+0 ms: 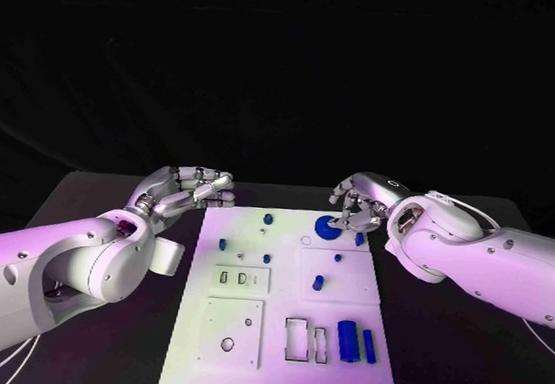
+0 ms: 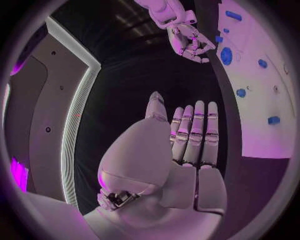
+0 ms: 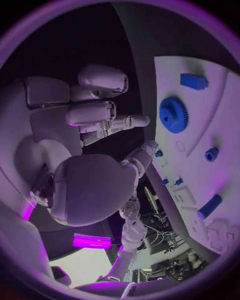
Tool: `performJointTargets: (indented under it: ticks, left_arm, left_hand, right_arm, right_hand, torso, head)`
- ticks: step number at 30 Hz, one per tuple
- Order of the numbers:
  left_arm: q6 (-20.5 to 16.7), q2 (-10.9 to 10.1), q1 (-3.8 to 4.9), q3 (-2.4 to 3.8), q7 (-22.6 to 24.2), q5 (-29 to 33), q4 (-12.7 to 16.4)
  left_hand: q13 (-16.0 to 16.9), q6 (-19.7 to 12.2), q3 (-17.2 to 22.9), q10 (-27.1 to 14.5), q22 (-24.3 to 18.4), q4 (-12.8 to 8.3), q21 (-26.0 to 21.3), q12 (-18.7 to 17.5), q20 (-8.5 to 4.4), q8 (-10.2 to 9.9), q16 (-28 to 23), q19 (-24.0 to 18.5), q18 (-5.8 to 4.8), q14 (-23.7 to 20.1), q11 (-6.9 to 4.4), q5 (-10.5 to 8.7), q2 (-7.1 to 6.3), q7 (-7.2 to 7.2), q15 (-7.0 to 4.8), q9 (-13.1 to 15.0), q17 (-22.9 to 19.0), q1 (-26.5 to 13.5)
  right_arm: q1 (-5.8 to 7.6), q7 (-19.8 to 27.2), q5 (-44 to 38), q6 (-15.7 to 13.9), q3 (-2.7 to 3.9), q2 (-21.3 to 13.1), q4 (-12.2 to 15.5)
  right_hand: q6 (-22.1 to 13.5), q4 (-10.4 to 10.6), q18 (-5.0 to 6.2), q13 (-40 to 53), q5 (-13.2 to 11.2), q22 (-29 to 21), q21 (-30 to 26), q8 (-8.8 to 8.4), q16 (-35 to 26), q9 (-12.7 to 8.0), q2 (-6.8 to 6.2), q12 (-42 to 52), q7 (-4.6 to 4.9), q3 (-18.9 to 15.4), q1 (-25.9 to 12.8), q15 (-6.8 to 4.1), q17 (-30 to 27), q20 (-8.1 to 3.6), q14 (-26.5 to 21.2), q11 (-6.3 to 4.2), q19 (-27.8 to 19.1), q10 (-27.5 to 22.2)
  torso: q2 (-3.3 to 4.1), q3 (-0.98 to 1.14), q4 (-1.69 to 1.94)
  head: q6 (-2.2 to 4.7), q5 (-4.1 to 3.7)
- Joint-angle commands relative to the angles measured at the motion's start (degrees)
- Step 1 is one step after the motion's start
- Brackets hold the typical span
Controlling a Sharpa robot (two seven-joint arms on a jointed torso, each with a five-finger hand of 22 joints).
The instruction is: Assemble the parts on the task board
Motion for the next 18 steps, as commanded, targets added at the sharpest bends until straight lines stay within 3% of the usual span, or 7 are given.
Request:
performJointTargets:
  ticks: [1,6,10,12,18]
  left_arm:
    - [1.3,0.2,0.11,0.04,0.5,0.1,-0.1]
    - [1.4,0.5,0.11,0.04,0.5,0.2,-0.1]
    - [1.4,0.5,0.1,0.04,0.4,0.2,-0.1]
    - [1.4,0.5,0.1,0.04,0.4,0.2,-0.1]
    - [1.4,0.5,0.1,0.04,0.4,0.2,-0.1]
  left_hand:
    - [-0.1,-0.2,-0.3,-0.3,0.0,0.1,-0.2,-0.3,-0.01,-0.4,-0.3,0.3,0.64,-0.4,0.02,-0.2,0.65,0.74,0.16,0.1,0.0,0.1]
    - [-0.1,-0.2,-0.3,-0.3,0.0,0.1,-0.2,-0.3,-0.01,-0.4,-0.3,0.3,0.64,-0.4,0.02,-0.2,0.65,0.74,0.16,0.1,0.0,0.1]
    - [-0.1,-0.2,-0.3,-0.3,0.0,0.1,-0.2,-0.3,-0.01,-0.4,-0.3,0.3,0.64,-0.4,0.02,-0.2,0.65,0.74,0.16,0.1,0.0,0.1]
    - [-0.1,-0.2,-0.3,-0.3,0.0,0.1,-0.2,-0.3,-0.01,-0.4,-0.3,0.3,0.64,-0.4,0.02,-0.2,0.65,0.74,0.16,0.1,0.0,0.1]
    - [-0.1,-0.2,-0.3,-0.3,0.0,0.1,-0.2,-0.3,-0.01,-0.4,-0.3,0.3,0.64,-0.4,0.02,-0.2,0.65,0.74,0.16,0.1,0.0,0.1]
  right_arm:
    - [0.08,-1.4,5.9,3.9,0.03,-0.3,-0.5]
    - [0.04,-1.7,6.5,5.4,0.03,0.0,-1.7]
    - [-0.17,-1.8,6.7,6.3,0.0,0.6,-2.3]
    - [-0.37,-1.9,6.6,6.6,-0.02,1.2,-2.7]
    - [-0.81,-2.0,6.4,6.8,-0.08,2.2,-3.6]
  right_hand:
    - [-1.0,1.3,-0.81,9.2,0.7,1.4,0.8,1.06,1.1,1.0,0.56,9.4,-0.12,-2.8,1.8,-0.49,2.4,0.04,3.0,-0.18,1.0,-3.6]
    - [-1.8,3.2,-0.95,17.1,1.5,2.4,1.1,1.99,2.5,1.8,0.6,17.8,-0.15,-3.7,3.1,-0.47,5.6,0.07,3.6,-0.13,1.5,-6.7]
    - [-2.0,4.1,-1.1,26.1,1.7,3.2,1.5,2.39,3.6,2.1,0.51,27.3,-0.19,-3.9,3.7,-0.45,8.5,0.06,4.2,-0.14,2.0,-3.6]
    - [-2.0,4.7,-1.48,34.5,1.9,4.8,2.7,2.71,5.2,2.2,0.37,36.2,-0.19,-3.9,4.0,-0.39,13.2,0.1,5.1,-0.1,3.1,0.1]
    - [-1.6,5.6,-1.87,46.0,2.6,6.6,4.0,3.21,6.3,2.3,0.46,48.1,-0.13,-3.2,4.3,-0.2,16.7,0.27,5.8,-0.02,4.2,5.8]
  torso:
    - [-0.1,0.14,-0.26]
    - [0.0,0.02,-0.12]
    - [0.04,0.0,0.04]
    - [0.11,0.01,0.08]
    - [0.1,-0.02,0.11]
  head:
    - [-0.19,0.02]
    - [-0.31,-0.19]
    - [-0.59,-0.13]
    - [-0.74,-0.11]
    - [-0.88,-0.19]
